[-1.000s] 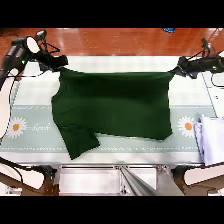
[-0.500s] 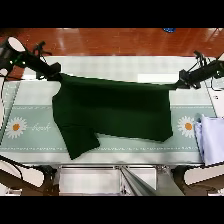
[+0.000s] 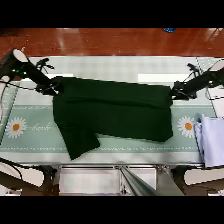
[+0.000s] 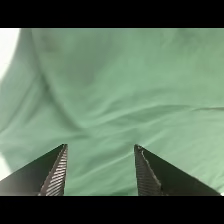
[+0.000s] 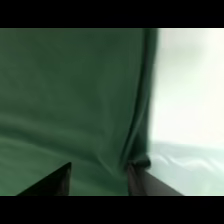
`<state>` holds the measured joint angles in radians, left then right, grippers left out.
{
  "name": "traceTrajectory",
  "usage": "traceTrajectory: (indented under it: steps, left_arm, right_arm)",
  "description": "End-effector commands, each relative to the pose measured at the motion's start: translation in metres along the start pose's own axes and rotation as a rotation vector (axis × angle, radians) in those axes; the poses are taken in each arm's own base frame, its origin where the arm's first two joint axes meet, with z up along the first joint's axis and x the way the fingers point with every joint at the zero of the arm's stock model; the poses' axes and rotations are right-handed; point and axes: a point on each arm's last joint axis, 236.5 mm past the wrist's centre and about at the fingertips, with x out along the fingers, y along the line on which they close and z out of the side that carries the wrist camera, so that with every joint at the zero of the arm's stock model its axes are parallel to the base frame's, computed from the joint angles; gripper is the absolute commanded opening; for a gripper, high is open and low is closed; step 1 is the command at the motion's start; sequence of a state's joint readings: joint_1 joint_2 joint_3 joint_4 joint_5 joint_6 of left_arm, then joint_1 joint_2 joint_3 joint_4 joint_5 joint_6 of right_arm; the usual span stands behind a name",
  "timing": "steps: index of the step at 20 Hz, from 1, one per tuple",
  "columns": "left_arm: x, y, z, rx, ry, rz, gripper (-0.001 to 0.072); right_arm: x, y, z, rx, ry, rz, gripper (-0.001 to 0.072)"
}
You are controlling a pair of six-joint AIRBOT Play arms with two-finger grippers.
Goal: Fold the shirts.
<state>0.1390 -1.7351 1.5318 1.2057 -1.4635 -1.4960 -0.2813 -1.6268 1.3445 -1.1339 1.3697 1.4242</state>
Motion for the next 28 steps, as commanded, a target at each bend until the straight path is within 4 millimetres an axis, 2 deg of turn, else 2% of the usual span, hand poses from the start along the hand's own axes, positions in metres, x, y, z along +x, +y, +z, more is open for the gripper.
traceTrajectory:
  steps: [1, 3, 5, 6, 9, 12, 15, 19, 24, 28]
  left_arm:
    - [-0.037, 0.021, -0.024, -0.042, -0.007, 0.023, 0.051]
    - [-0.056, 0.041, -0.048, -0.113, -0.058, 0.024, 0.051]
    - [-0.058, 0.058, -0.075, -0.178, -0.139, -0.016, 0.0507]
    - [-0.055, 0.056, -0.091, -0.181, -0.175, -0.087, 0.0506]
    - [-0.047, 0.06, -0.127, -0.345, -0.265, -0.265, 0.0507]
    - [-0.021, 0.076, -0.165, -0.503, -0.251, -0.297, 0.0507]
    - [0.015, 0.077, -0.2, -0.577, -0.13, -0.264, 0.0507]
    - [0.028, 0.068, -0.211, -0.581, -0.095, -0.3, 0.0507]
    - [0.032, 0.045, -0.179, -0.517, -0.195, -0.388, 0.0507]
    - [0.061, 0.026, -0.172, -0.457, -0.137, -0.366, 0.0507]
  right_arm:
    - [-0.05, -0.025, -0.015, 0.03, -0.082, -0.077, 0.0412]
    - [-0.075, -0.044, -0.029, 0.089, -0.197, -0.093, 0.0412]
    - [-0.077, -0.05, -0.048, 0.176, -0.317, -0.035, 0.0412]
    - [-0.072, -0.039, -0.059, 0.188, -0.355, 0.04, 0.0412]
    - [-0.056, -0.007, -0.095, 0.169, -0.379, 0.187, 0.0412]
    - [-0.056, 0.013, -0.109, 0.158, -0.415, 0.255, 0.0412]
    - [-0.057, 0.016, -0.114, 0.146, -0.408, 0.257, 0.0412]
    - [-0.056, 0.015, -0.114, 0.138, -0.407, 0.25, 0.0412]
    - [-0.056, 0.015, -0.114, 0.138, -0.406, 0.25, 0.0412]
    - [-0.055, 0.016, -0.117, 0.138, -0.396, 0.254, 0.0412]
